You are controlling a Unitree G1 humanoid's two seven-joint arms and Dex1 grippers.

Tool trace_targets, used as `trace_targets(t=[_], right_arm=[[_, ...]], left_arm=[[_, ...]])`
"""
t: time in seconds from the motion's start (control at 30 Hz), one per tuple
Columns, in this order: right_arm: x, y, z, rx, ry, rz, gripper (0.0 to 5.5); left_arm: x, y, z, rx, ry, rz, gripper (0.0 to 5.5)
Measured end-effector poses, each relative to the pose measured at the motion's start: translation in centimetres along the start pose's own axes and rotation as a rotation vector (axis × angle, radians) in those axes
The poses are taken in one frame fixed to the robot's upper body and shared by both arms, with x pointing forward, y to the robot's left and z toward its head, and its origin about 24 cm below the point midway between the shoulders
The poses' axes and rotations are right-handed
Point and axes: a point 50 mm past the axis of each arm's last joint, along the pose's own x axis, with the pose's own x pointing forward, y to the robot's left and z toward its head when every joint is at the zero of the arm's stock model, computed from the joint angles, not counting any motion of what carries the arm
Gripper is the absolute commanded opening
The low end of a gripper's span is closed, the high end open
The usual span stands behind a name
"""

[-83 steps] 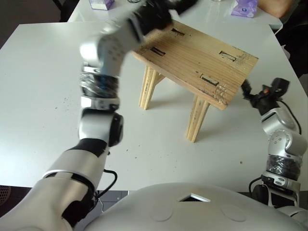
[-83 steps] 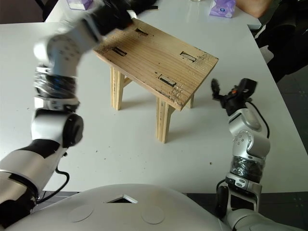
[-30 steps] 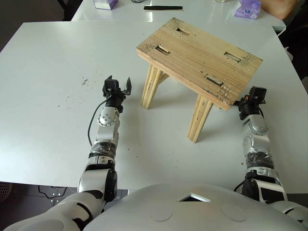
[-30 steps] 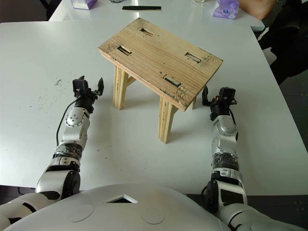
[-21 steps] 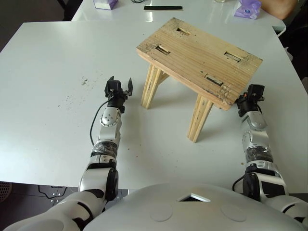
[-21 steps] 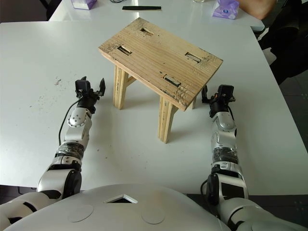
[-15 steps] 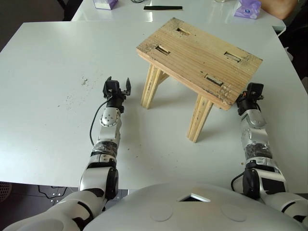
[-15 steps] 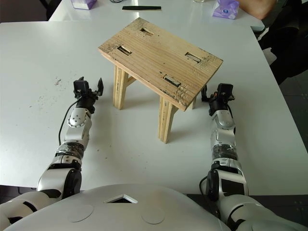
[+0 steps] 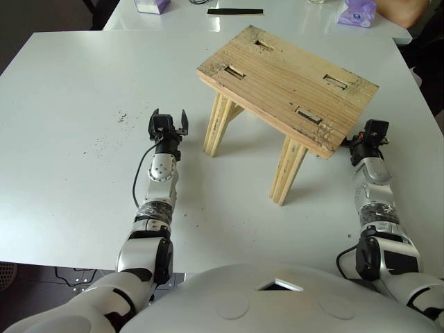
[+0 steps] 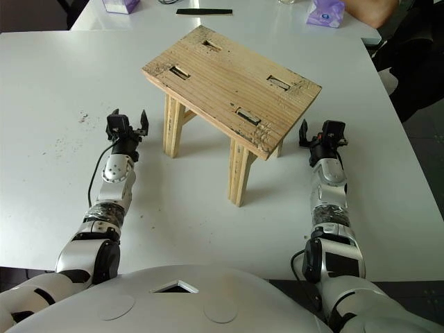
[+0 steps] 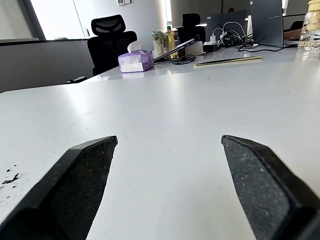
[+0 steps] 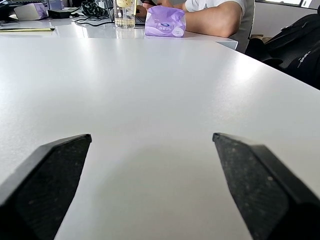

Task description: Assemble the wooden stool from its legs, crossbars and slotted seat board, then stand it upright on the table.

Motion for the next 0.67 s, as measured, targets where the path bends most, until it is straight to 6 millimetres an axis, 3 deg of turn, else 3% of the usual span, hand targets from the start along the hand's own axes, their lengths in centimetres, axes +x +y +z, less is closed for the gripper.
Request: trace_targets(t=[0.67], right_arm=[[1.4, 1.0, -0.1, 0.013, -0.01, -0.088, 4.5]], left_arm=[[2.1, -1.6, -0.5, 0.002, 0.073, -0.078, 3.89]])
